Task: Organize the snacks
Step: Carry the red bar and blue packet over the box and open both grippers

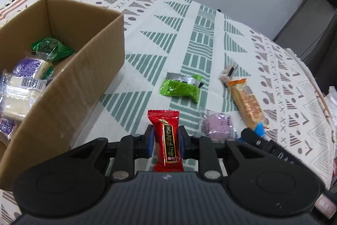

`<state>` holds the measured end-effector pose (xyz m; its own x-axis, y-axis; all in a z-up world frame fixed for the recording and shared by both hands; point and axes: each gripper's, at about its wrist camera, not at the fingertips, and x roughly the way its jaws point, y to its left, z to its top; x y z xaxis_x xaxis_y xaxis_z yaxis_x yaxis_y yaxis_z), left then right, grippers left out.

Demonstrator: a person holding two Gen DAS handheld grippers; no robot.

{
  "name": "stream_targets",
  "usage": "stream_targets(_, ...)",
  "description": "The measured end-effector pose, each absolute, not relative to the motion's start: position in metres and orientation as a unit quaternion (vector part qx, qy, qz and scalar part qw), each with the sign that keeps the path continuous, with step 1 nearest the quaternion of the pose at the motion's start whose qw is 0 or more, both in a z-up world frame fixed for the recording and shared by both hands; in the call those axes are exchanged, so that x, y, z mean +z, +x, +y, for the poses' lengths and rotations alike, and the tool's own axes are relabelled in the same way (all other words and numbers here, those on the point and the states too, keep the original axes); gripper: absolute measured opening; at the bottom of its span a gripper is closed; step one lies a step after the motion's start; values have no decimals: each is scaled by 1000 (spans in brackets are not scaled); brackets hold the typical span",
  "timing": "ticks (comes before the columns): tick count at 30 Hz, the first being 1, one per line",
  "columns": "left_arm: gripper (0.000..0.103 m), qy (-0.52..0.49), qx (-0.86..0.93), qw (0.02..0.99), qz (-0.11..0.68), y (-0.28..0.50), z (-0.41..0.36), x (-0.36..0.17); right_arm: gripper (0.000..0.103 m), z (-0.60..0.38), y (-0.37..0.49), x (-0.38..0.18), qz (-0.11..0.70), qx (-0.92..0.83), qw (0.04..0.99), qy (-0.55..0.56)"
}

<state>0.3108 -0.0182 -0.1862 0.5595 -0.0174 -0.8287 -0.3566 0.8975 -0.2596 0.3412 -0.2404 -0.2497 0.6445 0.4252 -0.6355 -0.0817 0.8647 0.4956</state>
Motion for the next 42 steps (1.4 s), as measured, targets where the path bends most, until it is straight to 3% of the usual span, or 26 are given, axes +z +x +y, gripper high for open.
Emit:
stream_targets(14, 22, -217, 71, 879, 418, 282, -11, -139, 34, -243, 298, -202, 380, 142, 886, 226)
stream_targets(29, 22, -244, 70, 902, 350, 255, 26, -81, 33, -204, 275, -111, 315, 180, 908, 208)
stream_targets(42, 22, -282, 84, 900, 322, 237, 75, -60, 31, -153, 266, -84, 297, 200, 915, 185)
